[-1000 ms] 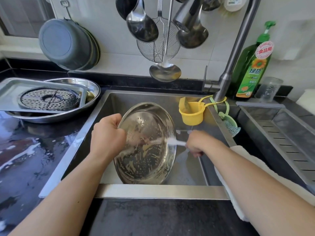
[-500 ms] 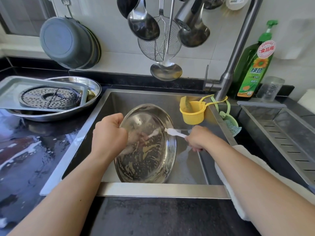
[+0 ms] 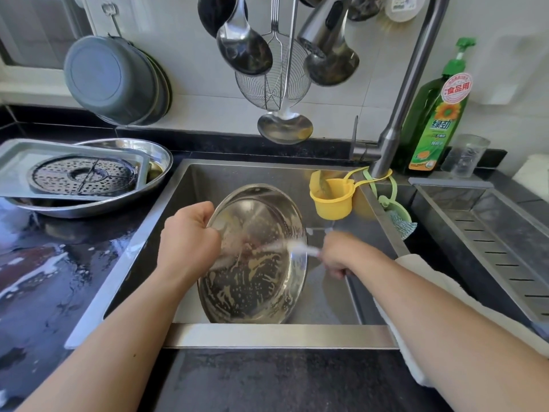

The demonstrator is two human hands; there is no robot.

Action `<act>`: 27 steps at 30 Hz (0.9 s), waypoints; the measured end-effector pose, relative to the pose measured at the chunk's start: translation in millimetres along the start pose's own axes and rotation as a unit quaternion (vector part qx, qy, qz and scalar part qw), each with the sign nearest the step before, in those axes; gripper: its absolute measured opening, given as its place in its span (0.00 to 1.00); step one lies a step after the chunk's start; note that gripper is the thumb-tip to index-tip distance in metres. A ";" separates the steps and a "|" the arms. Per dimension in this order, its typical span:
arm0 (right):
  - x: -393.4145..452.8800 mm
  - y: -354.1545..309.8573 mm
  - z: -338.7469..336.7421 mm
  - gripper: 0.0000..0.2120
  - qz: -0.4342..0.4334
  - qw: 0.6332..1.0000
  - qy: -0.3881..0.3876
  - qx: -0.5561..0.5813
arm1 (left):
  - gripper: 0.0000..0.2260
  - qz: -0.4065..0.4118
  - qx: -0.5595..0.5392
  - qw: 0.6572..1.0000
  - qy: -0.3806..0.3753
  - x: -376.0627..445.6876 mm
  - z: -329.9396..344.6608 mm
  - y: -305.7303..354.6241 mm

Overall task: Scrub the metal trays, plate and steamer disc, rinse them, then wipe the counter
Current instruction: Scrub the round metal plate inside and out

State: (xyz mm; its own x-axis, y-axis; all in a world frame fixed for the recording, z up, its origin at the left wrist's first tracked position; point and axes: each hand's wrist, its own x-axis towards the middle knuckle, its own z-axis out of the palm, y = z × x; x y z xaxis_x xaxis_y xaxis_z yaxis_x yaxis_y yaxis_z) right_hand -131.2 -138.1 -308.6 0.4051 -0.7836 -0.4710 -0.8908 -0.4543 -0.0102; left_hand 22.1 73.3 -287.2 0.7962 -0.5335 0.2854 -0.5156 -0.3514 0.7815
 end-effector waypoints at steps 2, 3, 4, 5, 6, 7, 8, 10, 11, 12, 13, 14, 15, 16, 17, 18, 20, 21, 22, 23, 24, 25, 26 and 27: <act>6.9 -0.8 -5.0 0.12 -0.063 0.979 0.168 0.101 | 0.16 -0.002 -0.004 1.000 -0.017 1.2 0.7 1.3; 10.2 -1.1 -5.8 0.14 -0.081 0.967 0.199 0.140 | 0.16 -0.008 -0.012 1.000 -0.018 2.5 1.1 0.7; 10.5 -2.0 -6.1 0.15 -0.084 0.964 0.195 0.158 | 0.16 -0.016 -0.021 1.000 -0.014 4.2 1.2 -0.6; 12.6 -2.2 -5.1 0.13 -0.078 0.972 0.170 0.144 | 0.16 -0.027 -0.028 0.999 -0.008 5.6 1.3 -2.6; 13.3 -1.7 -2.2 0.11 -0.059 0.983 0.127 0.117 | 0.15 -0.034 -0.033 0.999 0.000 6.1 1.4 -3.9; 14.5 0.8 3.3 0.09 -0.034 0.995 0.055 0.079 | 0.14 -0.038 -0.033 0.999 0.010 5.9 1.4 -5.2; 12.9 3.4 6.9 0.08 -0.006 0.998 -0.039 0.043 | 0.13 -0.038 -0.026 0.999 0.021 4.7 1.1 -5.5; 10.1 8.8 8.2 0.11 0.020 0.982 -0.177 0.062 | 0.11 -0.036 -0.014 0.998 0.047 3.1 -0.8 -5.7; 9.1 10.8 7.1 0.14 0.016 0.975 -0.193 0.110 | 0.11 -0.034 -0.017 0.997 0.062 3.5 -1.7 -6.0; 6.8 11.1 4.9 0.16 0.006 0.970 -0.173 0.171 | 0.11 -0.036 -0.029 0.996 0.074 4.6 -2.3 -6.0; 5.3 9.7 2.1 0.17 -0.009 0.961 -0.133 0.244 | 0.12 -0.042 -0.045 0.994 0.085 6.0 -2.4 -6.7; 1.1 7.3 -1.3 0.17 -0.024 0.944 -0.088 0.317 | 0.11 -0.051 -0.058 0.992 0.095 7.4 -2.5 -7.6; -2.0 4.8 -3.6 0.17 -0.033 0.923 -0.058 0.378 | 0.10 -0.062 -0.068 0.990 0.105 8.2 -2.4 -8.4; -5.6 2.7 -5.8 0.18 -0.032 0.906 -0.044 0.420 | 0.09 -0.070 -0.074 0.988 0.114 8.3 -2.7 -8.2; -6.8 1.9 -5.8 0.18 -0.026 0.894 -0.040 0.446 | 0.09 -0.075 -0.079 0.987 0.120 8.2 -2.4 -9.1; -8.0 0.7 -5.6 0.18 -0.016 0.886 -0.039 0.461 | 0.09 -0.077 -0.082 0.986 0.122 7.8 -2.0 -9.1; -8.3 -0.1 -5.2 0.19 0.000 0.871 -0.040 0.490 | 0.09 -0.074 -0.091 0.985 0.123 7.1 -1.5 -7.7; -7.7 -0.6 -5.7 0.20 0.003 0.864 -0.040 0.502 | 0.09 -0.068 -0.094 0.986 0.121 7.1 -1.2 -6.6; -8.4 -2.1 -6.7 0.20 0.000 0.860 -0.041 0.509 | 0.11 -0.060 -0.098 0.987 0.116 7.0 -1.1 -4.8; -9.1 -4.0 -7.1 0.19 -0.005 0.855 -0.045 0.516 | 0.12 -0.051 -0.105 0.988 0.105 7.2 -0.8 -3.5; -9.7 -6.1 -7.3 0.19 -0.011 0.849 -0.050 0.526 | 0.14 -0.040 -0.109 0.989 0.092 7.1 -0.5 -2.2; -9.2 -7.8 -6.9 0.19 -0.018 0.839 -0.055 0.542 | 0.16 -0.030 -0.106 0.991 0.078 7.0 0.2 -0.9; -9.1 -9.2 -6.9 0.20 -0.027 0.827 -0.057 0.559 | 0.16 -0.022 -0.098 0.993 0.067 6.6 1.0 -0.1; -9.3 -10.7 -7.6 0.20 -0.041 0.815 -0.055 0.575 | 0.17 -0.015 -0.090 0.994 0.058 6.3 1.9 0.6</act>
State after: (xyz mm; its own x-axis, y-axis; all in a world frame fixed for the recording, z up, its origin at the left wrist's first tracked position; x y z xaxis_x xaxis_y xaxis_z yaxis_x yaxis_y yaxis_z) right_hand -123.9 -129.1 -297.4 0.5083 -0.6990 -0.5031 -0.4909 0.2448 -0.8361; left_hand 26.2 68.2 -286.0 0.8473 -0.4284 0.3140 -0.4338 -0.2172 0.8744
